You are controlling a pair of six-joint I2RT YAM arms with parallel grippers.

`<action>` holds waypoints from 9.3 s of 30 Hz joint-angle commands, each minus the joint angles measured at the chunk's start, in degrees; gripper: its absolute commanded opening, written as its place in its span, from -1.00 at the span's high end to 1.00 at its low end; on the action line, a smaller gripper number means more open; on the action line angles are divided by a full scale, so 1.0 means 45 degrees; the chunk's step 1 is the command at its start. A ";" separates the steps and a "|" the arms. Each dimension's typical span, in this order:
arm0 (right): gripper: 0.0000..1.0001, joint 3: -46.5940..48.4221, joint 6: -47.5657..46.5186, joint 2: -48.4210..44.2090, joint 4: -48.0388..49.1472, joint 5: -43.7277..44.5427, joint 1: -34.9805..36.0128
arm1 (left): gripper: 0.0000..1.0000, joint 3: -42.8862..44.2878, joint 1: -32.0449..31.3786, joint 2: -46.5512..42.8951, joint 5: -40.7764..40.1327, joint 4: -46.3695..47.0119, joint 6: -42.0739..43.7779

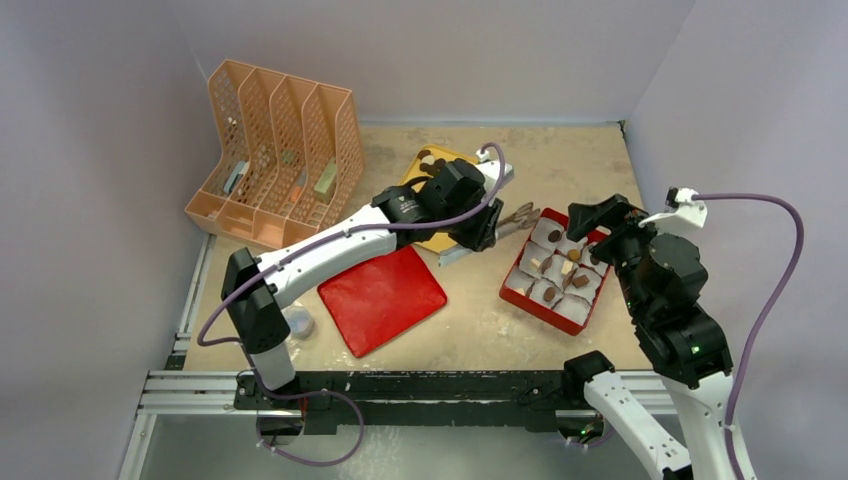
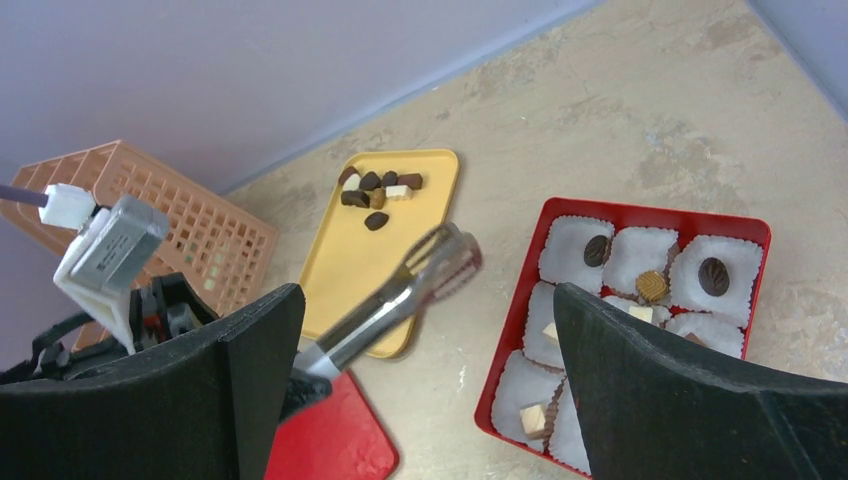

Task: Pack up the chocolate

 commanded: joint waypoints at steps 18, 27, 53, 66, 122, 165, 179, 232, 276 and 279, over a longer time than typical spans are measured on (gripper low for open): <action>-0.92 0.0272 0.0078 -0.0092 0.0297 0.0082 0.0034 | 0.35 0.1259 0.3657 0.1931 -0.3826 -0.0037 0.0304; -0.92 0.0355 0.0038 -0.0123 0.0178 0.0135 0.0025 | 0.32 0.2251 0.3750 0.3378 -0.2855 0.0337 0.0716; -0.92 0.0225 0.0185 -0.0197 0.0291 0.0174 0.0032 | 0.20 0.3122 0.3765 0.5006 -0.3468 0.0463 0.0748; -0.92 0.0157 0.0161 -0.0206 0.0266 0.0184 0.0034 | 0.17 0.3667 0.3763 0.5582 -0.4140 0.0464 0.0785; -0.92 0.0607 0.0031 0.0585 0.0539 0.0235 0.0025 | 0.72 0.0232 0.3486 0.0627 0.3356 0.1133 -0.0819; -0.92 0.0634 0.0051 0.0794 0.0549 0.0077 0.0024 | 0.64 -0.0002 -0.0777 0.3299 0.5373 0.3204 -0.2195; -0.92 0.0609 0.0019 0.0818 0.0579 0.0046 0.0029 | 0.45 0.0326 -0.0939 0.3602 0.5338 0.2895 -0.2006; -0.92 0.0574 0.0295 0.0469 0.0521 0.0038 0.0034 | 0.38 -0.2711 0.0785 -0.0775 -0.1364 0.4434 -0.2293; -0.92 0.0486 0.0181 0.0050 0.0050 -0.0011 0.0025 | -0.05 0.1782 0.1002 0.7046 -0.4256 0.7043 -0.0295; -0.93 0.0439 0.0217 0.0081 0.0074 -0.0076 0.0027 | -0.10 0.1450 0.1031 0.6607 -0.4153 0.6990 -0.0387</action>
